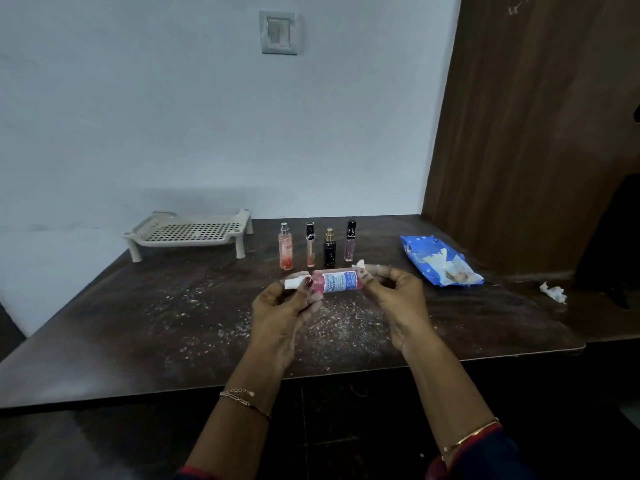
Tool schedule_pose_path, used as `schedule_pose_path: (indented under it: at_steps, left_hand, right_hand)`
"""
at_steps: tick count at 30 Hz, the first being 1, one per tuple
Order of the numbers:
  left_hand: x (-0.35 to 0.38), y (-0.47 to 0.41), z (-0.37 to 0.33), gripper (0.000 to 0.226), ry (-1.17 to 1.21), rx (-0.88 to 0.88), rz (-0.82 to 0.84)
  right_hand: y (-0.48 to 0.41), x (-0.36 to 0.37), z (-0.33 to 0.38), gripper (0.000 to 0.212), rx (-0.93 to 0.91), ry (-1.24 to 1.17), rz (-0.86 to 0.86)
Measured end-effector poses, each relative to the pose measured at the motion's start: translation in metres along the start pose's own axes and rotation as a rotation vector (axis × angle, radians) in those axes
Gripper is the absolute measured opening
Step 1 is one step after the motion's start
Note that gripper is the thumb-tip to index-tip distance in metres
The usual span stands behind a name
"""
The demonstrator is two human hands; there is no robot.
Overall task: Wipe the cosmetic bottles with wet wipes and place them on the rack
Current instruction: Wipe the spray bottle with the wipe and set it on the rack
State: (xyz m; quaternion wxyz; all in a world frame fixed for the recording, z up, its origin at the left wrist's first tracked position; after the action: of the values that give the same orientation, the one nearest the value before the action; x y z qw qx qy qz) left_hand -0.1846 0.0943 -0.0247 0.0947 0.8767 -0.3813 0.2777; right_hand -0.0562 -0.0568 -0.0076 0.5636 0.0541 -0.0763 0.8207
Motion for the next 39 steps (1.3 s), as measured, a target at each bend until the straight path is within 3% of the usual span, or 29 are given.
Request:
schedule_pose_path:
  at_steps: [8, 14, 18, 24, 28, 33, 39]
  left_hand:
    - [-0.058, -0.006, -0.07, 0.02, -0.132, 0.194, -0.119]
    - [-0.101, -0.021, -0.14, 0.009, -0.222, 0.336, -0.169]
    - [-0.109, -0.048, -0.187, 0.017, -0.516, 0.453, -0.157]
    - [-0.093, -0.132, -0.246, 0.011, -0.985, 0.579, -0.119]
    - [-0.073, -0.185, -0.253, 0.017, -1.197, 0.669, -0.113]
    - [-0.074, -0.239, -0.231, 0.037, -1.336, 0.614, -0.137]
    - [-0.086, -0.275, -0.195, 0.02, -1.438, 0.622, -0.063]
  right_hand:
    - [0.006, 0.094, 0.005, 0.015, 0.05, 0.219, 0.24]
    - [0.001, 0.164, 0.013, 0.014, 0.134, 0.17, 0.303]
    - [-0.016, 0.205, 0.015, 0.018, 0.16, 0.188, 0.33]
    - [-0.049, 0.237, 0.003, 0.014, 0.195, 0.09, 0.342]
    - [-0.07, 0.247, -0.01, 0.017, 0.223, 0.098, 0.342]
    - [-0.092, 0.26, -0.031, 0.012, 0.247, 0.077, 0.355]
    - [-0.11, 0.265, -0.053, 0.016, 0.27, 0.045, 0.363]
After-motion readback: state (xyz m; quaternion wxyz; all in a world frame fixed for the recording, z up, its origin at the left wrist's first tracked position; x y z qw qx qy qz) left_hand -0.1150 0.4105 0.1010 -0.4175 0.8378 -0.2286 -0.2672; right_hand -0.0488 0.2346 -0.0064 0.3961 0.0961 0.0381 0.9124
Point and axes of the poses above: each hand's wrist, its own y-axis away from the middle knuckle, its own x-axis out of the palm, z = x × y, the point moved 10 cm from there along -y, towards the middle knuckle, and after that the axes turned 4 degrees about x, right-handed, at the moved point
